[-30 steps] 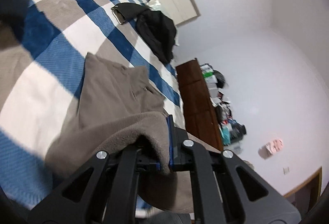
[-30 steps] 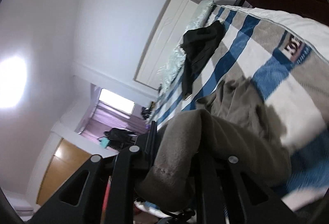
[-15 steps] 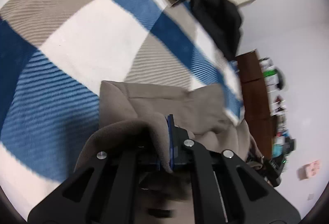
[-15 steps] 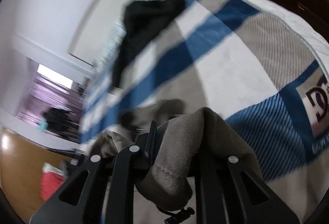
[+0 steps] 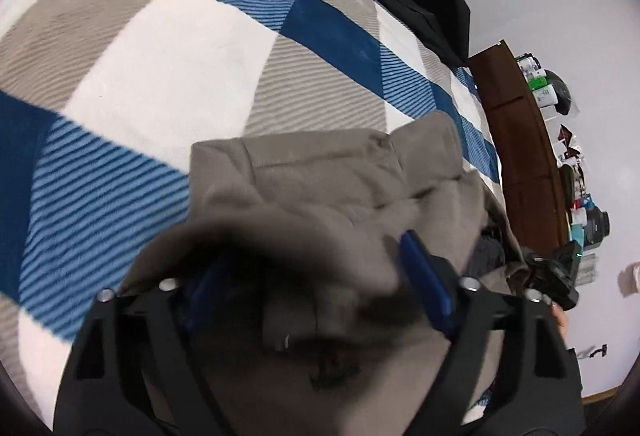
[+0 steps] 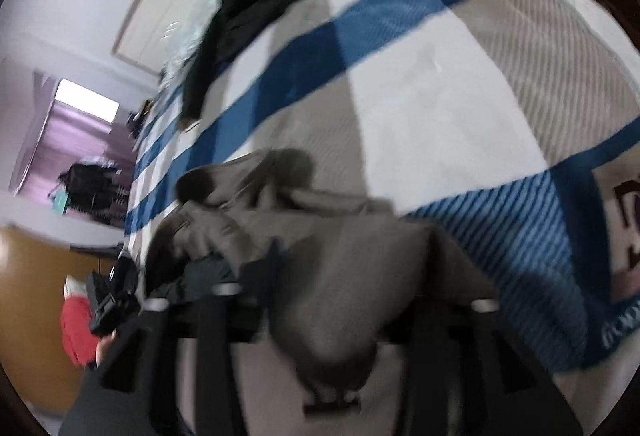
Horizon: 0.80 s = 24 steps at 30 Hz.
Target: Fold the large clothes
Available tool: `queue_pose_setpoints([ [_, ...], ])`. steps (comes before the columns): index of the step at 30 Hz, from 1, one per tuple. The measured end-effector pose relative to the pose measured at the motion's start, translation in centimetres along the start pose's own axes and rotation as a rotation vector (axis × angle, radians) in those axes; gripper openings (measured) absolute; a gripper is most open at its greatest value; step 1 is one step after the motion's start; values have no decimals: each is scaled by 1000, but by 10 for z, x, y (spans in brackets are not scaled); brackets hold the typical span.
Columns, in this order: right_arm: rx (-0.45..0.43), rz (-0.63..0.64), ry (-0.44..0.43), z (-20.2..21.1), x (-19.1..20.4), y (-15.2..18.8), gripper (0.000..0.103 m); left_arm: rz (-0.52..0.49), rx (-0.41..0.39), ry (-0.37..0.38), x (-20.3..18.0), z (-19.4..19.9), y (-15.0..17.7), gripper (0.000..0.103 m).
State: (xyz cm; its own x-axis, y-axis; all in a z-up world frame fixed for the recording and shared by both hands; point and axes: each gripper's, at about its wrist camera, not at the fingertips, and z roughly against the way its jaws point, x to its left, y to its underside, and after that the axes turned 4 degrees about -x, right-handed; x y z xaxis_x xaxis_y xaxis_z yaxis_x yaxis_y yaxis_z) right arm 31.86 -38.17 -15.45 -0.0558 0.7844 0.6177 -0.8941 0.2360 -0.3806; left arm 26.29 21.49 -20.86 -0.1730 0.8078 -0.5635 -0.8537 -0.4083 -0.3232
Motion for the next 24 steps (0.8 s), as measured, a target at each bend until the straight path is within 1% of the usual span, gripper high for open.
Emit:
queue_pose_setpoints([
  [1, -6, 27, -10, 9, 8, 5, 77, -9, -8, -12, -1, 7, 3, 85],
  [3, -12, 62, -11, 23, 22, 16, 77, -26, -40, -10, -2, 22, 11, 87],
  [5, -15, 103, 37, 36, 38, 41, 77, -48, -59, -32, -3, 33, 17, 87],
  [6, -16, 120, 42, 39, 44, 51, 77, -62, -67, -52, -4, 39, 20, 87],
  [8, -11, 136, 24, 46, 58, 70, 77, -67, -89, -70, -8, 54, 29, 87],
  [11, 2, 158, -38, 52, 82, 101, 78, -75, -99, -55, -23, 70, 49, 89],
  [12, 12, 168, -53, 48, 92, 110, 78, -88, -101, -52, -30, 73, 56, 89],
  [14, 34, 183, -73, 46, 109, 121, 82, -124, -105, -49, -49, 76, 74, 89],
  [16, 51, 202, -95, 41, 127, 131, 83, -148, -115, -16, -67, 78, 95, 89],
  [18, 66, 207, -118, 31, 143, 134, 83, -170, -120, 25, -84, 73, 116, 89],
  [19, 71, 202, -125, 23, 153, 135, 85, -186, -130, 27, -89, 70, 124, 89],
  [21, 76, 163, -113, 11, 164, 135, 92, -223, -180, 9, -100, 69, 139, 89],
  [22, 88, 141, -112, 4, 167, 135, 94, -248, -233, -5, -105, 70, 149, 89],
  [24, 121, 101, -139, -16, 177, 135, 94, -277, -289, 8, -109, 69, 159, 89],
])
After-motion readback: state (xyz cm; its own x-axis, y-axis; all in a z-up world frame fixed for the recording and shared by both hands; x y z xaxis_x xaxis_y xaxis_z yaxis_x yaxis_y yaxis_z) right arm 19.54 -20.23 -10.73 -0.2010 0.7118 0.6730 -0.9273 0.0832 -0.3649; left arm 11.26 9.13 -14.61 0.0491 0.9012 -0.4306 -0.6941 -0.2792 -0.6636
